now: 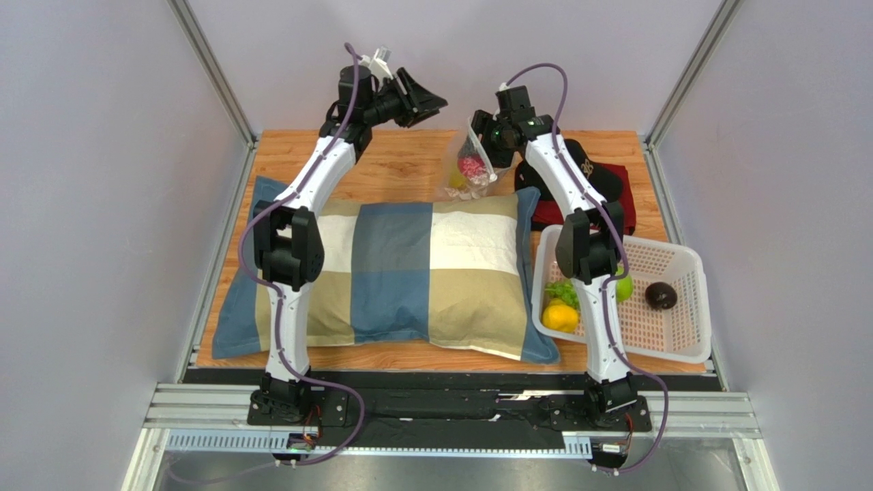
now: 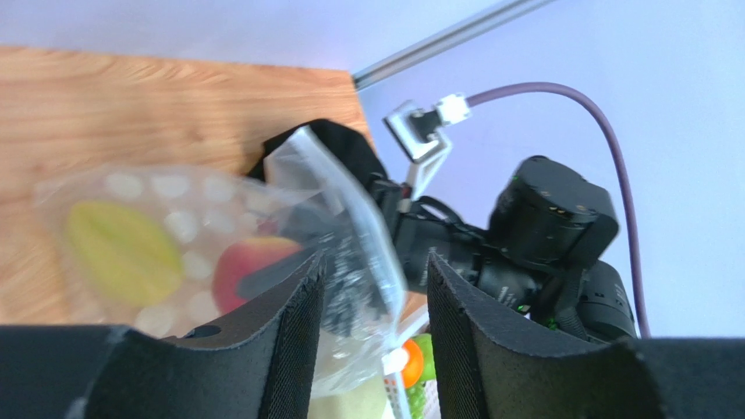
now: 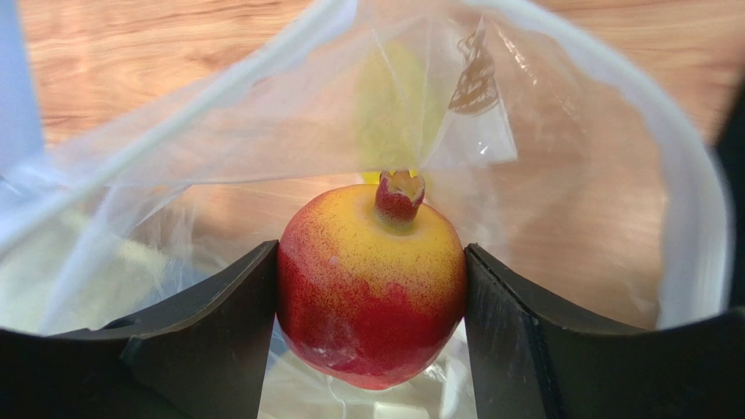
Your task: Open the zip-top bag and remove the fake food
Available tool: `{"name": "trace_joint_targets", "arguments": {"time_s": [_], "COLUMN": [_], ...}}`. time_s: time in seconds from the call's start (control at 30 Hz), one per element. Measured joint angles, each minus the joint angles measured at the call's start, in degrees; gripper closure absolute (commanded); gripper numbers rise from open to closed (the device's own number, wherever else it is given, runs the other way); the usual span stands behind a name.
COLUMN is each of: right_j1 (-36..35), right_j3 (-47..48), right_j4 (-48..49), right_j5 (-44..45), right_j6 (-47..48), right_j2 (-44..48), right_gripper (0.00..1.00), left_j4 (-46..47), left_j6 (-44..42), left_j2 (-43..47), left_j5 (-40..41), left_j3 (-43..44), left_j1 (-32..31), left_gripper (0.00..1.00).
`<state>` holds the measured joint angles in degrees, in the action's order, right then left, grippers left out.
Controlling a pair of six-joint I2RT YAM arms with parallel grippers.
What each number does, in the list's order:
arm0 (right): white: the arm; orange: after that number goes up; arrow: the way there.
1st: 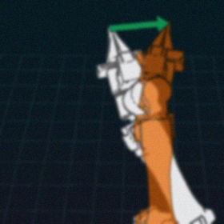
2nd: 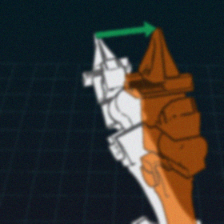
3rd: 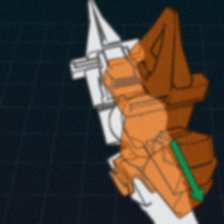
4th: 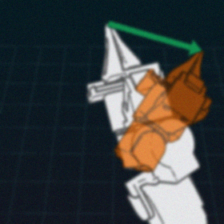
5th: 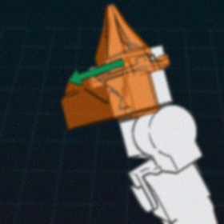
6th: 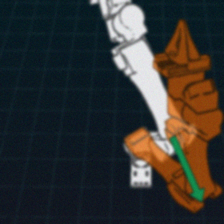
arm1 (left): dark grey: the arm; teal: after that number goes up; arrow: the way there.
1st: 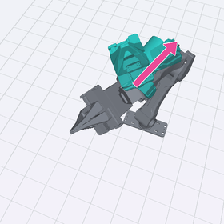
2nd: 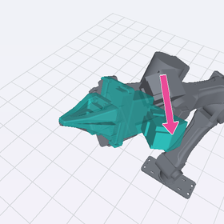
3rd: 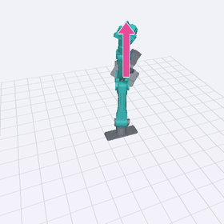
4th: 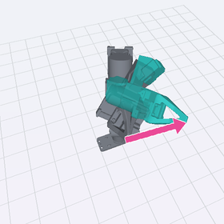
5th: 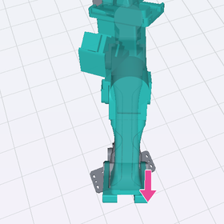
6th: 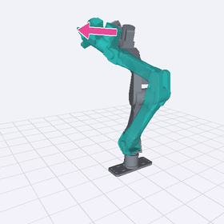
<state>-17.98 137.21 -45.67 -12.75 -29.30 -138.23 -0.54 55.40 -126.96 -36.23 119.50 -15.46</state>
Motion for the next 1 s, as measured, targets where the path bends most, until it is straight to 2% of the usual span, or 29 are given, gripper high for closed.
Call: {"name": "trace_joint_targets", "arguments": {"time_s": [0.13,0.37,0.63,0.83,1.0], "right_j1": [-0.6,-1.2,-1.2,-1.2,-1.3], "right_j3": [0.0,0.0,0.0,-0.5,-1.5], "right_j4": [-3.2,-5.0,-5.0,-4.9,-5.0], "right_j5": [4.5,5.0,2.4,0.9,0.5], "right_j6": [2.2,2.1,-0.6,-2.0,-2.4], "right_j2": [2.1,3.6,3.7,4.0,4.8], "right_gripper": [1.0,1.0,1.0,1.0,1.0], "left_j4": [-0.6,-11.5,-20.3,-21.8,-18.5], "left_j6": [-0.3,-5.6,-11.2,-12.0,-9.2], "left_j2": [0.0,-1.1,-1.2,-1.6,-3.0], "left_j5": [0.9,6.7,11.1,11.1,7.8], "left_j3": [2.5,7.3,8.8,8.8,7.8], "left_j1": [-2.6,-6.4,-6.9,-6.7,-6.6], "left_gripper": [0.42,0.42,0.5,0.44,0.41]}}
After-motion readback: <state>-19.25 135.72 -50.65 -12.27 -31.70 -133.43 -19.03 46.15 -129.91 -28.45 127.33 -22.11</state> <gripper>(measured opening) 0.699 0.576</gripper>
